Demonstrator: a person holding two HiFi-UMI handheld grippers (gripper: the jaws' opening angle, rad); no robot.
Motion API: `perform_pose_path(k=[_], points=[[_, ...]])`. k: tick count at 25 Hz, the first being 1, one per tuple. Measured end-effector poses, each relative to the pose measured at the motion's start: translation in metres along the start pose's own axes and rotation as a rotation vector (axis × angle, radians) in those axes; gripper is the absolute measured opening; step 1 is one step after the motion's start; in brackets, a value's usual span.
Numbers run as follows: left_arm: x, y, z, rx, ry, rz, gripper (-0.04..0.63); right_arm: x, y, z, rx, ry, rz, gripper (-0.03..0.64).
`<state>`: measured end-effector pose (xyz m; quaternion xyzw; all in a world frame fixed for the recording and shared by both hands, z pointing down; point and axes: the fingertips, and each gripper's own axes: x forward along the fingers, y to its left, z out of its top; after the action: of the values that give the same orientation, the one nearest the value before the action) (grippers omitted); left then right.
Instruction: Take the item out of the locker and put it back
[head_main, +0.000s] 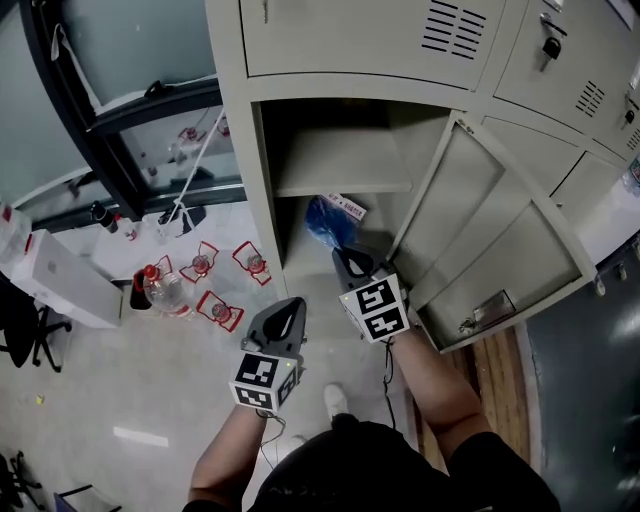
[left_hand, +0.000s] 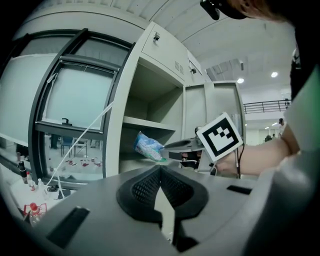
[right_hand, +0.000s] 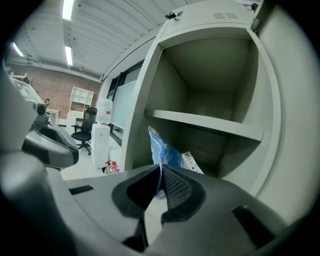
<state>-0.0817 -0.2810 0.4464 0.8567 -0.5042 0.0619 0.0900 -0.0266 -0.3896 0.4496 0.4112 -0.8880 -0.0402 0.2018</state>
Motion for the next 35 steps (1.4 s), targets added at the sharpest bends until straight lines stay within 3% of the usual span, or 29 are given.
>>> perform_pose_path(k=[14, 35], points=[[0.034, 0.017, -0.007, -0.025, 0.016, 0.037, 0.003, 0.062, -0.024, -0.034, -0.012, 0.110, -0.004, 0.014], [0.031, 0.031, -0.024, -0.064, 0.044, 0.049, 0.003, 0.103, -0.019, -0.068, 0.002, 0.268, 0.026, 0.017]])
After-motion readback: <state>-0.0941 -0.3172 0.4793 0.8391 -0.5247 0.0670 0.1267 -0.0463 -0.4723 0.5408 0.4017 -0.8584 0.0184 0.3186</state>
